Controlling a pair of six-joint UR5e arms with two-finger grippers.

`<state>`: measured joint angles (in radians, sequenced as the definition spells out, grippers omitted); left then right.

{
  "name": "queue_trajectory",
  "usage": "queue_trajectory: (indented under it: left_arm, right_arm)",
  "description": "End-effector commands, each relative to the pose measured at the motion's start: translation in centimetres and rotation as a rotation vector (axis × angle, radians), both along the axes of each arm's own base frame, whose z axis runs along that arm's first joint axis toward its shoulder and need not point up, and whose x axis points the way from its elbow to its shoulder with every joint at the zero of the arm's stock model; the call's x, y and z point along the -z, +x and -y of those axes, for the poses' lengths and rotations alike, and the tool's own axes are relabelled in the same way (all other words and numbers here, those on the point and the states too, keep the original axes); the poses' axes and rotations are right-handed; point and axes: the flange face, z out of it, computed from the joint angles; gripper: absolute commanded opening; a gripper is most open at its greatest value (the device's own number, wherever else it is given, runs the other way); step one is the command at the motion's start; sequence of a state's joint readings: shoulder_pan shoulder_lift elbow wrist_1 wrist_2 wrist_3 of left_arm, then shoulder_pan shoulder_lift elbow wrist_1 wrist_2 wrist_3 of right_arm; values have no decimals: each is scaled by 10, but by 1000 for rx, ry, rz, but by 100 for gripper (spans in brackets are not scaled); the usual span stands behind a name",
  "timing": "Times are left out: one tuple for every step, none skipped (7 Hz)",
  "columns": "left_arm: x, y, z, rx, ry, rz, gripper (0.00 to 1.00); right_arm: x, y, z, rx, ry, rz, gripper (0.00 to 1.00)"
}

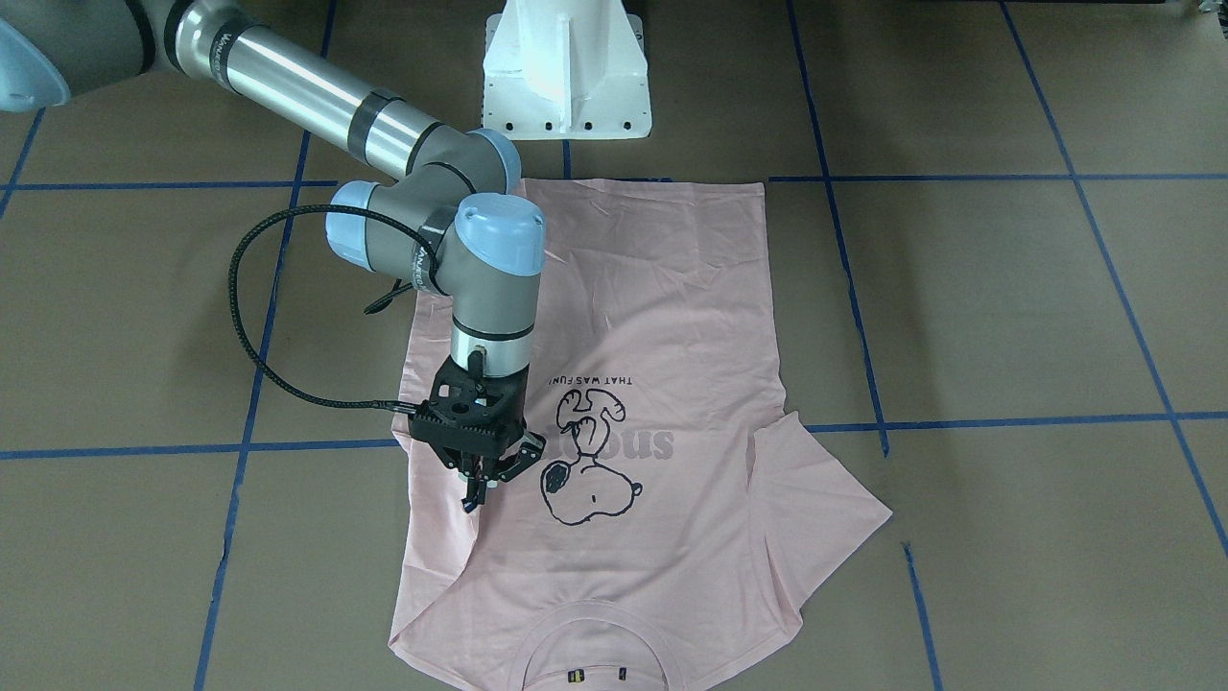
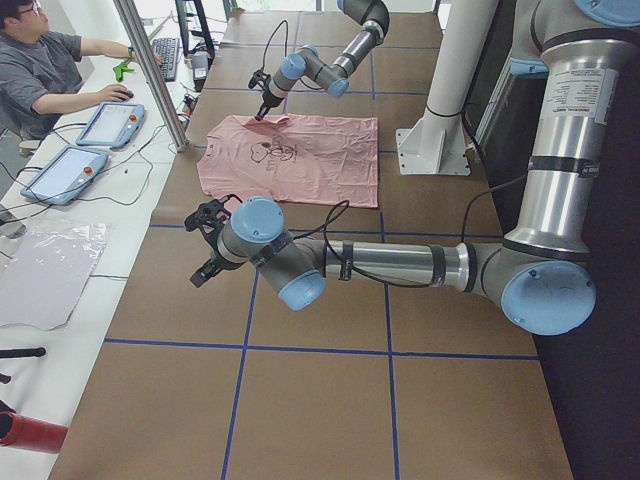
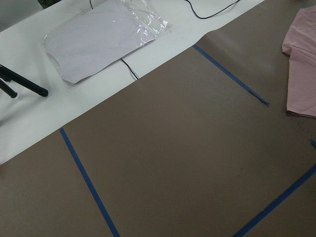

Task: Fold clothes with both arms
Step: 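Move the right gripper over the shirt's sleeve and collar nearest it, then raise the right gripper away while the left arm moves toward the shirt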

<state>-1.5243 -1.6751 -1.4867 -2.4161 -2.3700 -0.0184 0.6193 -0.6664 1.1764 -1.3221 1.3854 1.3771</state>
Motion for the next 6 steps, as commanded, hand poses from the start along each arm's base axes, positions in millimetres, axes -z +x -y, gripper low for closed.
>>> queue_trajectory:
  left_arm:
    - [0, 6, 0, -8, -1, 0, 100]
    - [1, 22, 2, -37, -1, 0, 100]
    - [12, 45, 9, -15, -80, -62, 100]
    - [32, 79, 17, -1, -152, -134, 100]
    - [49, 123, 30, 51, -204, -154, 96]
    - [62, 174, 41, 120, -260, -172, 83]
  right_arm:
    - [17, 6, 6, 80, 45, -28, 100]
    - [28, 47, 26, 186, 9, 34, 100]
    - [16, 105, 40, 271, 8, 77, 100]
    - [-8, 173, 33, 353, 74, 70, 100]
    - [-40, 252, 22, 416, 89, 102, 100]
    - [-78, 316, 6, 495, 118, 101, 100]
